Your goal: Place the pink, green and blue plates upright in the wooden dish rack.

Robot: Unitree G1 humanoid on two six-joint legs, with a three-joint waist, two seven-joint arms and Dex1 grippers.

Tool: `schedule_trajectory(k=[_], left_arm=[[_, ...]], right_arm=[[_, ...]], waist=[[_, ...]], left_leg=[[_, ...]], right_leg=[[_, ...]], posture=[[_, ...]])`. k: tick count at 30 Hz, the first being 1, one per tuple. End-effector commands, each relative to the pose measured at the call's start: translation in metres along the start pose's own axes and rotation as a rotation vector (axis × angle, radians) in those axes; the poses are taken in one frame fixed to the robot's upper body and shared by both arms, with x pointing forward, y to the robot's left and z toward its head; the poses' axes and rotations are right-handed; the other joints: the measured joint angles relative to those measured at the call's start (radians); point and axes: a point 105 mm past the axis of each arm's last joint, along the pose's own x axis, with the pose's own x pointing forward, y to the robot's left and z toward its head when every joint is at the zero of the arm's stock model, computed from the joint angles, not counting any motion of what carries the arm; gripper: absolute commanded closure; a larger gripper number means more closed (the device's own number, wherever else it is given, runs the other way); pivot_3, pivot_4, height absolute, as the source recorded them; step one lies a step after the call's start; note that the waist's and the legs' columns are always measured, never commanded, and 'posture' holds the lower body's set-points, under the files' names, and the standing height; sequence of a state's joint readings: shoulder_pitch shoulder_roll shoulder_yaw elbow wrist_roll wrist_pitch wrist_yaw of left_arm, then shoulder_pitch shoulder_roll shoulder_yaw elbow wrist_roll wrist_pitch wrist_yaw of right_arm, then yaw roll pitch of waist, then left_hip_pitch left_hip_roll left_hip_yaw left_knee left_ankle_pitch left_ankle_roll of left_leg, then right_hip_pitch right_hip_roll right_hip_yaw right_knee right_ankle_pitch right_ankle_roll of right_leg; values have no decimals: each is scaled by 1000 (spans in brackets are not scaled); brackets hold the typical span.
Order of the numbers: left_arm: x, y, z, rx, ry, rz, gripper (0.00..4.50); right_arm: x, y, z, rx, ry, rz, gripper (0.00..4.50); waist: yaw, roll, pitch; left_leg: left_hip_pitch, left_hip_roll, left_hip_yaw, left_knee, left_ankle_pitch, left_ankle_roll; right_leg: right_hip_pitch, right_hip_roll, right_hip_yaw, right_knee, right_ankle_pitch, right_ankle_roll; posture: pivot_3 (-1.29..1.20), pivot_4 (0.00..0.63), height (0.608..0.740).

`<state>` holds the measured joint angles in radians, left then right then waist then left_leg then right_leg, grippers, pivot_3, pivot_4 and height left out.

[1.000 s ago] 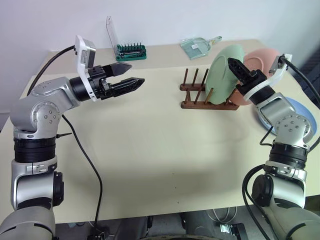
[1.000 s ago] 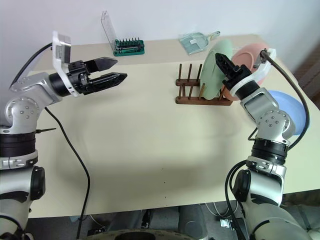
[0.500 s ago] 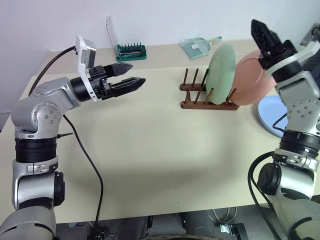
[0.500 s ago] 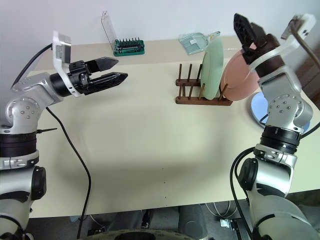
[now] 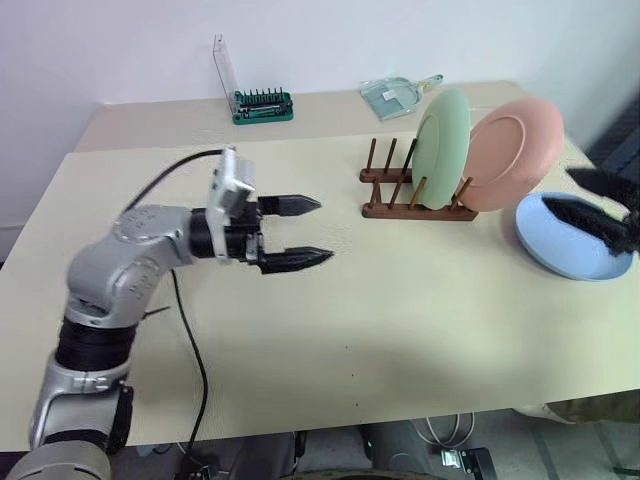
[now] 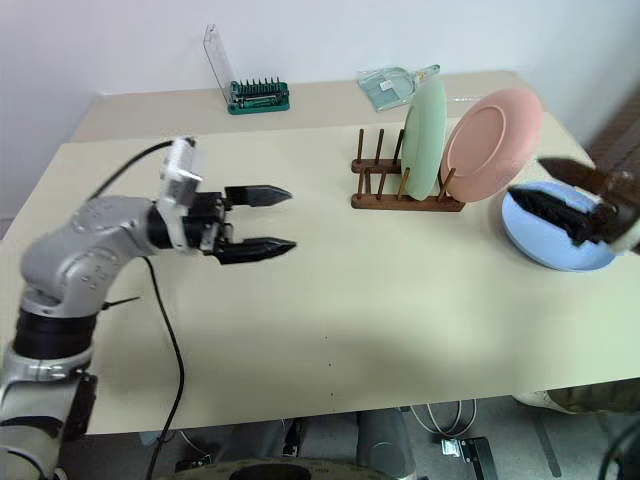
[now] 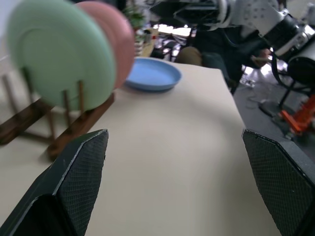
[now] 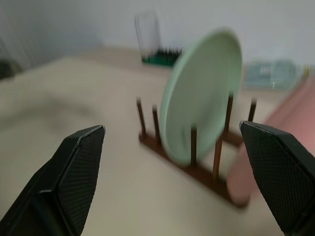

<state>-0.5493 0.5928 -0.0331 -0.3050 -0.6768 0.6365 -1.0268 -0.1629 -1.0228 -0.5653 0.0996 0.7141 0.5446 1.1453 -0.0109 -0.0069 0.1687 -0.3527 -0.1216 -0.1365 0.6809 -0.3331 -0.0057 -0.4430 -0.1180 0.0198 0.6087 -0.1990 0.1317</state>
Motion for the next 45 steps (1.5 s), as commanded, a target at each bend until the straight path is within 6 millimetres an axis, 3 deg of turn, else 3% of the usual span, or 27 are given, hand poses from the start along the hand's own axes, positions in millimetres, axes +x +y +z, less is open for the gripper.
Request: schedule_trajectory(k=[1, 4, 9, 20, 24, 30, 36, 42, 45], left_arm=[[6, -4, 13, 146, -41, -3, 0], [11, -5, 10, 133, -29, -42, 0], [11, -8, 12, 157, -18, -66, 0], [4, -9, 16, 217, -21, -45, 0], [5, -9, 17, 223, -25, -42, 0], [5, -5, 19, 210, -32, -32, 0], [5, -1, 22, 196, -41, -19, 0], [5, 0, 22, 185, -40, -19, 0], [4, 3, 23, 183, -43, -5, 0]], right_arm=[[-7, -31, -20, -123, 199, -194, 17], [0, -42, -56, -241, 398, -240, 17], [18, -53, -72, -193, 420, -294, 17], [15, -80, -101, -64, 525, -446, 17], [14, -77, -104, 55, 520, -441, 1226], [14, -77, -99, 47, 520, -451, 4296], [12, -103, -69, 13, 364, -646, 4455], [7, -131, -9, -129, 148, -892, 4455], [7, -138, 34, -241, 25, -981, 4455]], waist=[[-2, 0, 0], [1, 0, 0], [1, 1, 0], [19, 1, 0], [22, 1, 0], [22, 1, 0], [23, 1, -1], [22, 2, 0], [21, 2, 0]], left_leg=[[0, 0, 2, 0, 0, 0], [1, 0, 2, 0, 0, 0], [0, 0, 2, 0, 0, 0], [-1, 0, 1, 1, 0, 0], [-1, 0, 1, 1, 0, 0], [0, 0, 1, 1, 0, 0], [0, 0, 1, 1, 0, 0], [-1, -1, 1, 1, 0, 0], [-1, -1, 1, 1, 0, 0]], right_leg=[[0, 0, 1, 0, 0, 0], [0, 0, 1, 1, 0, 0], [-1, 0, 1, 1, 0, 0], [-1, 0, 1, 0, 0, 0], [-1, 0, 1, 0, 0, 0], [-1, 0, 1, 0, 0, 0], [0, 0, 1, 0, 0, 0], [-1, 0, 1, 1, 0, 0], [-1, 0, 1, 1, 0, 0]], posture=[[0, 150, 740], [0, 150, 740], [0, 150, 740], [0, 150, 740], [0, 150, 740], [0, 150, 740], [0, 150, 740], [0, 150, 740], [0, 150, 740]])
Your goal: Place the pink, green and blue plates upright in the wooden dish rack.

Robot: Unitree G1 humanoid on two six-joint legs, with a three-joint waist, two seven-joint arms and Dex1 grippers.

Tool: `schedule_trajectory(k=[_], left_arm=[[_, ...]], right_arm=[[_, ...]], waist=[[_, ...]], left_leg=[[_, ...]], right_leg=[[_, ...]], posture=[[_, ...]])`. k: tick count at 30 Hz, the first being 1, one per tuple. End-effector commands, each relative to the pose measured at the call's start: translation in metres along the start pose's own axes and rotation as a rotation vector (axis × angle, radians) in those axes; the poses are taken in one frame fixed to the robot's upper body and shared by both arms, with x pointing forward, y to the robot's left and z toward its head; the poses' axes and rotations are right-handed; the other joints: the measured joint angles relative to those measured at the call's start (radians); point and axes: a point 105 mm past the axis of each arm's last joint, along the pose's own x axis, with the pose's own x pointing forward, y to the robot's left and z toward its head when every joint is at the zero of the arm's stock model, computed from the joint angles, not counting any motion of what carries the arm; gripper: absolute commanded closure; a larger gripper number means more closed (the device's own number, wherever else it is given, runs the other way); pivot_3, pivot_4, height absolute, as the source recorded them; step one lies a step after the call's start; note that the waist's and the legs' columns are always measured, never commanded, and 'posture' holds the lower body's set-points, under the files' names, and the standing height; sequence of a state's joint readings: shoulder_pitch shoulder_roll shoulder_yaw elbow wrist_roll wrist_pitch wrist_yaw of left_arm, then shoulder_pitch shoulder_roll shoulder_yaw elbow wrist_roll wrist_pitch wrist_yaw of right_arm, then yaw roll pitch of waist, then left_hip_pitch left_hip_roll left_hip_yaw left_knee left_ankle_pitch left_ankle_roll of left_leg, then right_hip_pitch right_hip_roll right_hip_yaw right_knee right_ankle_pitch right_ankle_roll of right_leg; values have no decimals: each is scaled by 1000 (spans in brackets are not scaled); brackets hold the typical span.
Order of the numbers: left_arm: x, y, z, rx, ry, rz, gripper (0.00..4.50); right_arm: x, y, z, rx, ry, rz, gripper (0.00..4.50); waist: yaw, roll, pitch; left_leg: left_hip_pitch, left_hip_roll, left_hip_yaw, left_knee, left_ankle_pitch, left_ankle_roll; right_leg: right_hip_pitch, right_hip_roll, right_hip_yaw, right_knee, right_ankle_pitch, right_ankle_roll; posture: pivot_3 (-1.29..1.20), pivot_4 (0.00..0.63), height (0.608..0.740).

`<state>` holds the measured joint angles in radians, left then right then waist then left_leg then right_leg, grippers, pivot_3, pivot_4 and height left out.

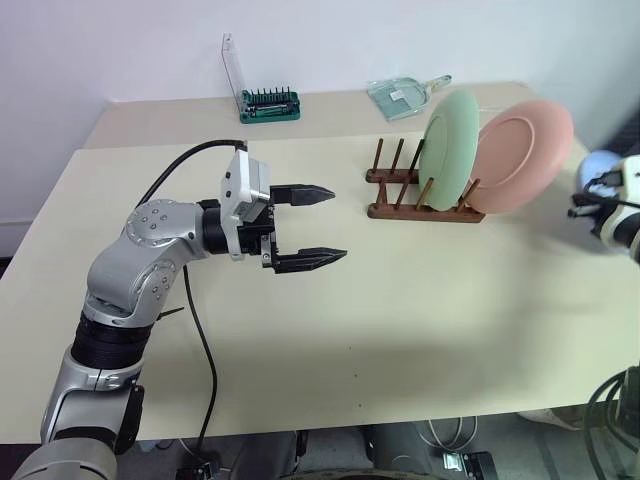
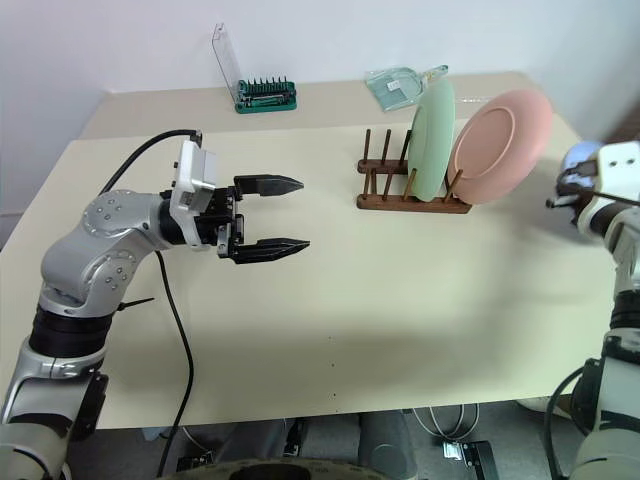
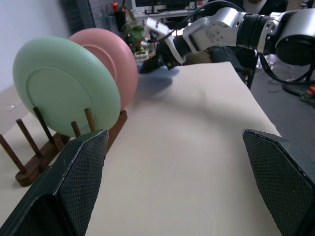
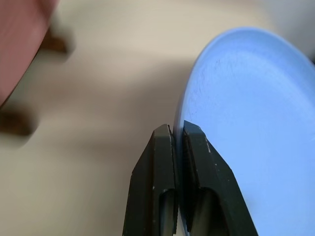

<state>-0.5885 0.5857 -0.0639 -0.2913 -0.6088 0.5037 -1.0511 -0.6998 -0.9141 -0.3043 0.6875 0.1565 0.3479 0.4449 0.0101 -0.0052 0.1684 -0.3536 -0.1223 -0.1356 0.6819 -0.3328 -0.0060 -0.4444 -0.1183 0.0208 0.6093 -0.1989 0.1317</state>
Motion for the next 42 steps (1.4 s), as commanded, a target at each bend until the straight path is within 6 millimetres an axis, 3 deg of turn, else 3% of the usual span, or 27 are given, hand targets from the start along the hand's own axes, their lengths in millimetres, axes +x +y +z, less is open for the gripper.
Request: schedule_trajectory(k=[1, 2, 4, 6, 9, 15, 19, 23, 31, 36, 42], left_arm=[[-2, 4, 10, 27, -24, 17, 0], [-2, 5, 10, 30, -22, 21, 0], [-3, 6, 10, 27, -24, 35, 0], [-3, 7, 11, 24, -29, 42, 0], [-5, 9, 12, 25, -35, 60, 0], [-9, 14, 14, 44, -34, 91, 0], [-12, 19, 15, 52, -35, 112, 0], [-16, 22, 16, 79, -30, 133, 0], [-36, 31, 10, 121, 28, 175, 0], [-44, 41, 7, 135, 46, 216, 0], [-43, 41, 8, 143, 39, 217, 0]], right_arm=[[-6, -20, 60, -17, -225, -117, 4455], [-7, -18, 72, 2, -280, -111, 4455], [-12, 4, 108, 151, -457, 46, 4455], [-29, 24, 148, 304, -666, 220, 4455], [-59, 29, 192, 419, -914, 324, 4455], [-101, 45, 244, 738, -1125, 609, 4455], [-109, 71, 250, 910, -1071, 839, 4455], [-109, 95, 239, 1132, -940, 1032, 4455], [-118, 135, 222, 1224, -811, 1184, 4455], [-105, 153, 202, 1271, -691, 1190, 4455], [-99, 191, 180, 1228, -581, 1225, 4455]], waist=[[-1, 0, 0], [-3, 0, 0], [-5, 0, 0], [-13, 0, 0], [-22, 1, 0], [-16, 1, 1], [-20, 1, 1], [-21, 2, 0], [-21, 3, 0], [-22, 3, 0], [-24, 3, 0]], left_leg=[[0, 0, 0, 0, 0, 0], [0, 0, 0, 0, 0, 0], [0, 0, 0, -1, 0, 0], [0, 1, 0, -1, 0, 0], [0, 1, -1, -1, 0, 0], [-2, 0, -3, -1, 0, 0], [-1, 1, -3, -1, 0, 0], [-2, 1, -2, -1, 0, 0], [-3, 0, -3, -1, 0, 0], [-2, 0, -2, -1, 0, 0], [-2, 0, -2, -1, 0, 0]], right_leg=[[0, 0, 0, 0, 0, 0], [0, 0, 0, 0, 0, 0], [0, 0, 0, 0, 0, 0], [0, 1, 0, -1, 0, 0], [0, 1, 0, 0, 0, 0], [-1, 1, -1, -1, 0, 0], [-1, 1, -1, 0, 0, 0], [-2, 0, -1, 1, 0, 0], [-3, 0, -1, 1, 0, 0], [-3, 0, -1, 2, 0, 0], [-4, 0, 0, 2, 0, 0]], posture=[[0, 150, 740], [0, 150, 740], [0, 150, 740], [0, 150, 740], [0, 150, 740], [0, 150, 740], [0, 150, 740], [0, 150, 740], [0, 150, 740], [0, 150, 740], [0, 150, 740]])
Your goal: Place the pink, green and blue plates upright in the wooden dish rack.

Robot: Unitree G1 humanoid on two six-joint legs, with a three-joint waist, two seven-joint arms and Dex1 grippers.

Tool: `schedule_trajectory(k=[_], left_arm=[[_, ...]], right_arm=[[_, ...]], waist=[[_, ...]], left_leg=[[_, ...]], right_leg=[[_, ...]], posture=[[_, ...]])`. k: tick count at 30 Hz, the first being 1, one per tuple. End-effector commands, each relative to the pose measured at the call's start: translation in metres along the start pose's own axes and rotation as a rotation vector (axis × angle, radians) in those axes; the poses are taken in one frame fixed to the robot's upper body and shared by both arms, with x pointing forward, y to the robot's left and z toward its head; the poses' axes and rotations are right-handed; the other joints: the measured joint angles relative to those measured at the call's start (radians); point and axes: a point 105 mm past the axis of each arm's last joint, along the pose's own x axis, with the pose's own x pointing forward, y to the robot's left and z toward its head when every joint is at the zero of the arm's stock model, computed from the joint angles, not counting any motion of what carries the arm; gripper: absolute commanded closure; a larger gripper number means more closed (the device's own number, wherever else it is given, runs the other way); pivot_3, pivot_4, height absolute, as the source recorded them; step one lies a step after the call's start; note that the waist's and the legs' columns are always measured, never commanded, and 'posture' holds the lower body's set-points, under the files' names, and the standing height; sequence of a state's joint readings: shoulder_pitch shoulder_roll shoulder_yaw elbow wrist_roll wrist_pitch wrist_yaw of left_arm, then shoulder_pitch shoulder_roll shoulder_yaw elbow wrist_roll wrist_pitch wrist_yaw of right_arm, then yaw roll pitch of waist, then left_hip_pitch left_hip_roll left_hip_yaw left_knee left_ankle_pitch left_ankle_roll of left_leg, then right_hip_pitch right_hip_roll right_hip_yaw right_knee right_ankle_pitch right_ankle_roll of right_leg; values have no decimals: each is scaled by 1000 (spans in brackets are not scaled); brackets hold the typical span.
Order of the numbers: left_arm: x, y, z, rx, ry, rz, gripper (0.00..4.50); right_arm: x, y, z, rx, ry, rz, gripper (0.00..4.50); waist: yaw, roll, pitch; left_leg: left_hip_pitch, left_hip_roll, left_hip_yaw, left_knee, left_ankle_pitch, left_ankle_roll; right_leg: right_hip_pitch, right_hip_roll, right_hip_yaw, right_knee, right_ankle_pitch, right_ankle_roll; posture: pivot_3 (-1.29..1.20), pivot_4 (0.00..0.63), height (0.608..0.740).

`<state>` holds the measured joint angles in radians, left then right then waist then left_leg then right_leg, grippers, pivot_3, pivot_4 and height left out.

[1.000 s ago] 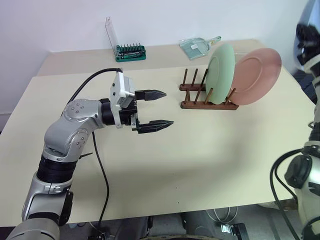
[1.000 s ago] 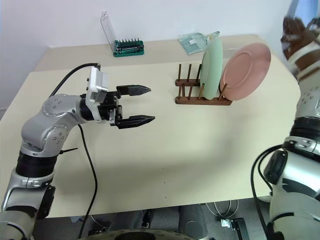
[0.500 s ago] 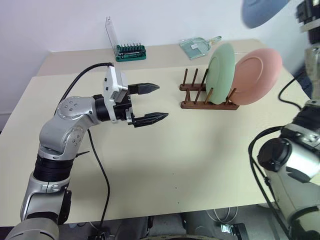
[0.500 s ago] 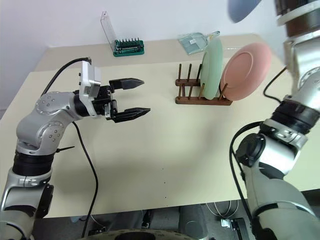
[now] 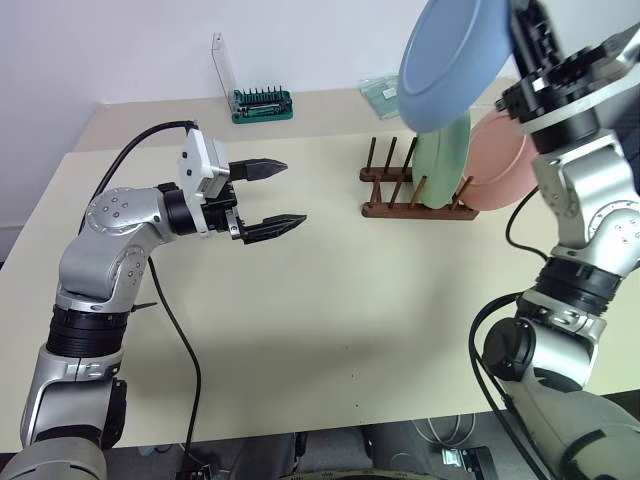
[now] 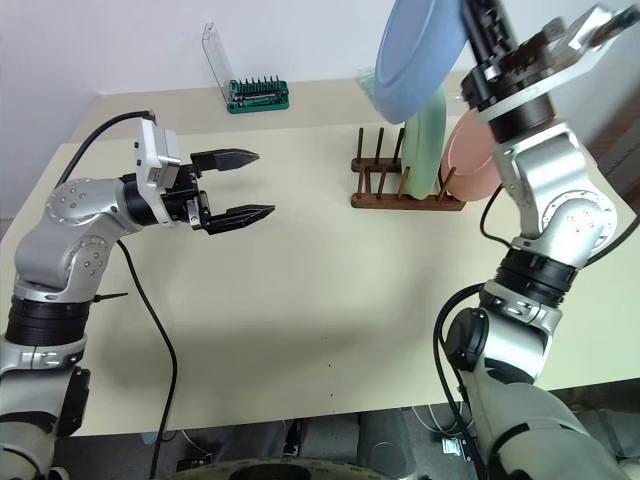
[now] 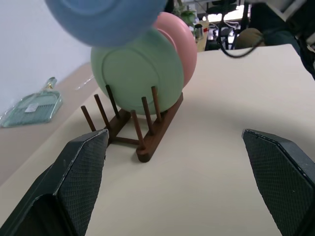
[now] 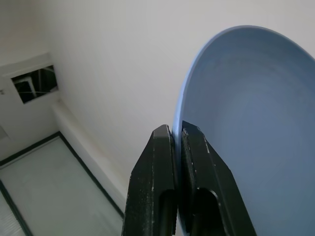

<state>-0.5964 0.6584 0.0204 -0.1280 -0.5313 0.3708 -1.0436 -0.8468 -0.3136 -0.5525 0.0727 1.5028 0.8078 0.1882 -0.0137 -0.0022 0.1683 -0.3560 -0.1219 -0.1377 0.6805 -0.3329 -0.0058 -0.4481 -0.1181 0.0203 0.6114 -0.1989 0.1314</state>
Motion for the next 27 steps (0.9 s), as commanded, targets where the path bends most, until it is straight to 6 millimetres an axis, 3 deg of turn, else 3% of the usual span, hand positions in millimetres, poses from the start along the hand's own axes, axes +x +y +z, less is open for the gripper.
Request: schedule_trajectory(k=[1, 9, 16, 22, 27], left_arm=[[-3, 2, 14, 60, -30, 12, 0], [-4, 0, 15, 60, -33, 16, 0], [-5, 0, 16, 54, -35, 21, 0], [-5, 1, 17, 46, -38, 24, 0], [-6, 4, 22, 28, -56, 34, 0]], right_arm=[[5, 10, -13, -44, 45, 55, 4455], [1, -13, -37, -132, 170, 7, 4455], [2, -20, -35, -150, 166, -2, 4455], [3, -25, -22, -159, 107, -20, 4455], [10, -15, -18, -144, 95, 14, 4455]], waist=[[0, 0, 0], [0, 0, 0], [0, 0, 0], [0, 0, 0], [0, 0, 0]], left_leg=[[0, 0, 0, 0, 0, 0], [-1, 0, 0, 0, 0, 0], [-1, 0, 0, 0, 0, 0], [-1, 0, 0, 0, 0, 0], [-1, 0, 0, 0, 0, 0]], right_leg=[[0, 0, 0, 0, 0, 0], [-1, 0, 0, 0, 0, 0], [-1, 0, 0, 0, 0, 0], [-1, 0, 0, 0, 0, 0], [-1, 0, 0, 0, 0, 0]], posture=[[0, 150, 740], [0, 150, 740], [0, 150, 740], [0, 150, 740], [0, 150, 740]])
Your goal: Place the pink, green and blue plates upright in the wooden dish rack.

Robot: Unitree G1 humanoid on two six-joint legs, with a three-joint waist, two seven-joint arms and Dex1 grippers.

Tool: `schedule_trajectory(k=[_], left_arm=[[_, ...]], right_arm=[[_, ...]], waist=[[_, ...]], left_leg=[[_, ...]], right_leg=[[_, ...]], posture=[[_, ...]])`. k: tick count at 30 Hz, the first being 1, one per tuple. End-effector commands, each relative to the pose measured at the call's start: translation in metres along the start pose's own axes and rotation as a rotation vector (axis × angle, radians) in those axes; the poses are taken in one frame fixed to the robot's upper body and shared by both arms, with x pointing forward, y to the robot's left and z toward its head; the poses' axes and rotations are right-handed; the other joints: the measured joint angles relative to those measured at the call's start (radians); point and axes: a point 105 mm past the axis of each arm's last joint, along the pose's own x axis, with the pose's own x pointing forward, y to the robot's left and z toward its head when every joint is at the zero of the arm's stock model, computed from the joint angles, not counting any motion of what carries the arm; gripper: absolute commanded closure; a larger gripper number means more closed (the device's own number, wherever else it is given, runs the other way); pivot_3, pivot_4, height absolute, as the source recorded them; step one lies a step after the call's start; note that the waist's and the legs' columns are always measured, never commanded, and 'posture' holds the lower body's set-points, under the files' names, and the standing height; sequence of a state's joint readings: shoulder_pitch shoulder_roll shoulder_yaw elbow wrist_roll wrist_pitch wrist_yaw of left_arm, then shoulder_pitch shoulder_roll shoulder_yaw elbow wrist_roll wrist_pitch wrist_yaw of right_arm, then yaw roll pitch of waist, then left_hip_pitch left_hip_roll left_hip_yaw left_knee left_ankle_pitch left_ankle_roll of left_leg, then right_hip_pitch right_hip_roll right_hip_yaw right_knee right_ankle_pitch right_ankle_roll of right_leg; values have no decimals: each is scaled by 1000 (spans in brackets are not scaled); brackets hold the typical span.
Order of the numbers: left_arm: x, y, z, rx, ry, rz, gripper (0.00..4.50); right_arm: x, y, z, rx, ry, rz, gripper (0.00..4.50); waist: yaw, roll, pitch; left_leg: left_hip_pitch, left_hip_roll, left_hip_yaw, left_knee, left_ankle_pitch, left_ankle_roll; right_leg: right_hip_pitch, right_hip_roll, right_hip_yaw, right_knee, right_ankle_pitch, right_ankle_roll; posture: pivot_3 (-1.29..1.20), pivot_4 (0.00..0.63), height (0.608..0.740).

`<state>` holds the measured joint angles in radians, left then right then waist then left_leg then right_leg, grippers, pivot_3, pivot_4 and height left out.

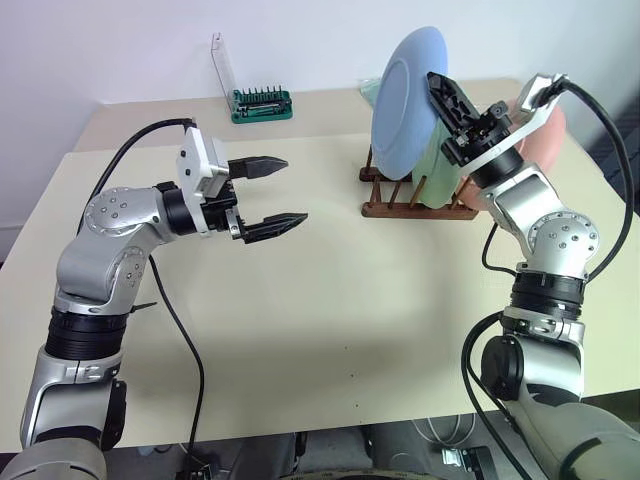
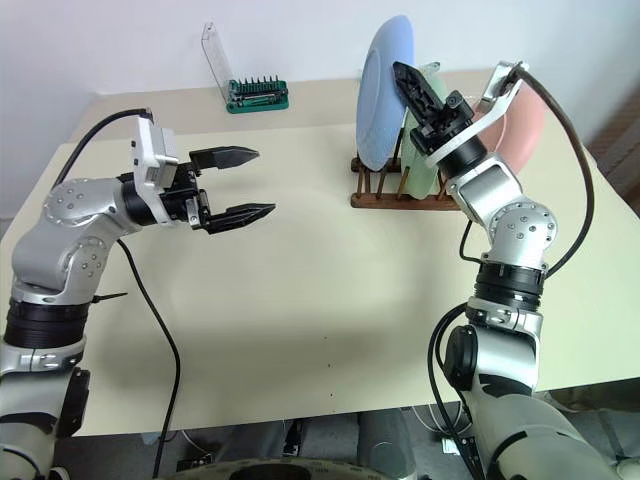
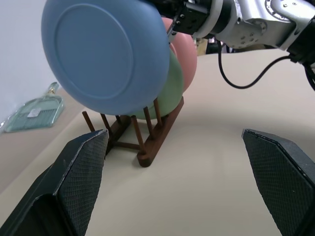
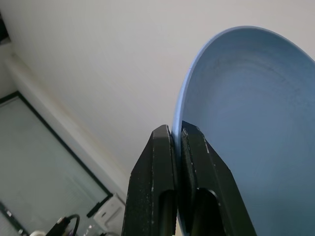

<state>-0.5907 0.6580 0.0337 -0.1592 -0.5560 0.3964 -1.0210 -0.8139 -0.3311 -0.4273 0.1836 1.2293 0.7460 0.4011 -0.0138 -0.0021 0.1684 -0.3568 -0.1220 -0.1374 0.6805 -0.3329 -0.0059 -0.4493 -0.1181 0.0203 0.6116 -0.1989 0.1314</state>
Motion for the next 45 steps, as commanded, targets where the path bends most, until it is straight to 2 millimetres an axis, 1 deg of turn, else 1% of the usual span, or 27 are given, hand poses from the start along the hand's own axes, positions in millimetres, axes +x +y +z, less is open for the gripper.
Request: schedule_trajectory(k=[1, 3, 6, 14, 21, 23, 27, 30, 35, 36, 37, 41, 45], left_arm=[[-5, 5, 16, 34, -38, 24, 0], [-5, 5, 16, 33, -38, 24, 0], [-4, 4, 17, 33, -41, 20, 0], [-5, 5, 17, 28, -36, 22, 0], [-5, 5, 18, 29, -38, 25, 0], [-5, 6, 18, 28, -37, 28, 0], [-5, 5, 18, 25, -34, 30, 0], [-5, 5, 18, 25, -35, 35, 0], [-5, 5, 17, 26, -35, 37, 0], [-5, 5, 17, 25, -36, 37, 0], [-5, 5, 17, 24, -36, 36, 0], [-5, 4, 18, 21, -39, 32, 0], [-3, 4, 18, 23, -43, 27, 0]], right_arm=[[12, 25, 16, -30, -39, 93, 4455], [12, 20, 18, -19, -52, 75, 4455], [7, 7, 13, -50, -29, 25, 4455], [0, -7, 5, -52, -12, -15, 4455], [-8, -27, -5, -96, 11, -104, 4455], [-6, -29, -7, -126, 13, -123, 4455], [-1, -28, -8, -134, 15, -116, 4455], [2, -26, -9, -143, 20, -109, 3481], [5, -23, -8, -176, 25, -104, 1148], [6, -20, -6, -181, 17, -96, 559], [8, -17, -3, -204, 11, -89, 68], [15, 1, 11, -238, -46, -34, 27], [22, 27, 25, -289, -77, 51, 27]], waist=[[0, 0, 0], [0, 0, 0], [0, 0, 0], [0, 0, 0], [0, 0, 0], [0, 0, 0], [1, 0, 0], [1, 0, 0], [-1, 0, 0], [-1, 0, 0], [-1, 0, 0], [-1, 0, 0], [-1, 0, 0]], left_leg=[[0, 0, 0, 0, 0, 0], [0, 0, 0, 0, 0, 0], [0, 0, 0, 0, 0, 0], [0, 0, 0, 0, 0, 0], [0, 0, 0, 0, 0, 0], [0, 0, 0, 0, 0, 0], [0, 0, 0, 0, 0, 0], [0, 0, 0, 0, 0, 0], [0, 0, 0, 0, 0, 0], [0, 0, 0, 0, 0, 0], [0, 0, 0, 0, 0, 0], [0, 0, 0, 0, 0, 0], [0, 0, 0, 0, 0, 0]], right_leg=[[0, 0, 0, 0, 0, 0], [0, 0, 0, 0, 0, 0], [0, 0, 0, 0, 0, 0], [0, 0, 0, 0, 0, 0], [0, 0, 0, 0, 0, 0], [0, 0, 0, 0, 0, 0], [0, 0, 0, 0, 0, 0], [0, 0, 0, 0, 0, 0], [0, 0, 0, 0, 0, 0], [0, 0, 0, 0, 0, 0], [0, 0, 0, 0, 0, 0], [0, 0, 0, 0, 0, 0], [0, 0, 0, 0, 0, 0]], posture=[[0, 150, 740], [0, 150, 740], [0, 150, 740], [0, 150, 740], [0, 150, 740], [0, 150, 740], [0, 150, 740], [0, 150, 740], [0, 150, 740], [0, 150, 740], [0, 150, 740], [0, 150, 740], [0, 150, 740]])
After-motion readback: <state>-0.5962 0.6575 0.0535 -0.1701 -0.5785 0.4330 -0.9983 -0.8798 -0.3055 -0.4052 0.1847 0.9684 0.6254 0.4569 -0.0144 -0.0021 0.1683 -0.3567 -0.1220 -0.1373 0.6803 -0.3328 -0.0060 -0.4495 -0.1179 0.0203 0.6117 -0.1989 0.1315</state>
